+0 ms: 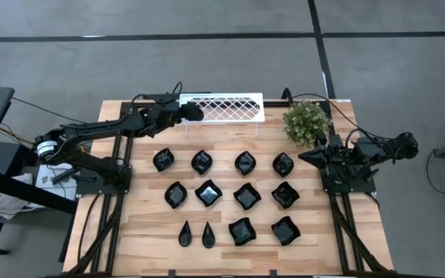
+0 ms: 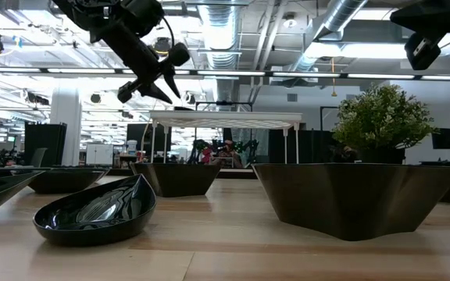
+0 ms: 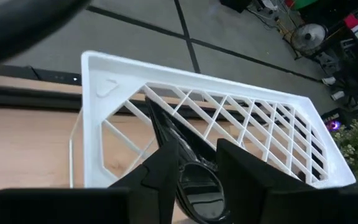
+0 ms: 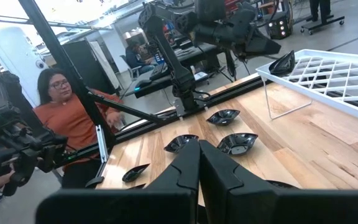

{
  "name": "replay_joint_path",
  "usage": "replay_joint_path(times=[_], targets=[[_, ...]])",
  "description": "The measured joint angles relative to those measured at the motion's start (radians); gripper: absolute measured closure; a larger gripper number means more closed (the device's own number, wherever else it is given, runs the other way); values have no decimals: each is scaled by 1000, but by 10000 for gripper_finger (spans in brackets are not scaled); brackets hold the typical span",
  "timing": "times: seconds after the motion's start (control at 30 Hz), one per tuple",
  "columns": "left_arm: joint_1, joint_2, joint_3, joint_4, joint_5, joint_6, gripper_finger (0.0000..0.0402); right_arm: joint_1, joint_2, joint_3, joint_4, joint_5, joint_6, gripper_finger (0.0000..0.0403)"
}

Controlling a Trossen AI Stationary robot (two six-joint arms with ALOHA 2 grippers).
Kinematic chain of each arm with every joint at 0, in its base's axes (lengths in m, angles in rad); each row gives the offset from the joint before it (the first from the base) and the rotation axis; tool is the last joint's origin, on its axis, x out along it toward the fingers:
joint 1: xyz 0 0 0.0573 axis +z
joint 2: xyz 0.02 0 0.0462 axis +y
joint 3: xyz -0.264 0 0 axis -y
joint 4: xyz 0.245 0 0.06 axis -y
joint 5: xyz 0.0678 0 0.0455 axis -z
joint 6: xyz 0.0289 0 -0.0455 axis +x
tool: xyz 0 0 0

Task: Pick & Place Mini shaped plates
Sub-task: Stack the left black drop shaped plate on top of the black drop shaped plates on the shelf

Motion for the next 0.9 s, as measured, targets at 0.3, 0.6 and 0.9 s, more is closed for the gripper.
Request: replay_joint_path(times=[0.3,0.6,0.9], targets=[[-31,-84,0,-48,-1,4,290,0,0,0,0,0,0,403],[-263,-141,0,-103,43,33,307,0,0,0,0,0,0,403],[-517,-142,0,-127,209,4,320,0,0,0,0,0,0,403]])
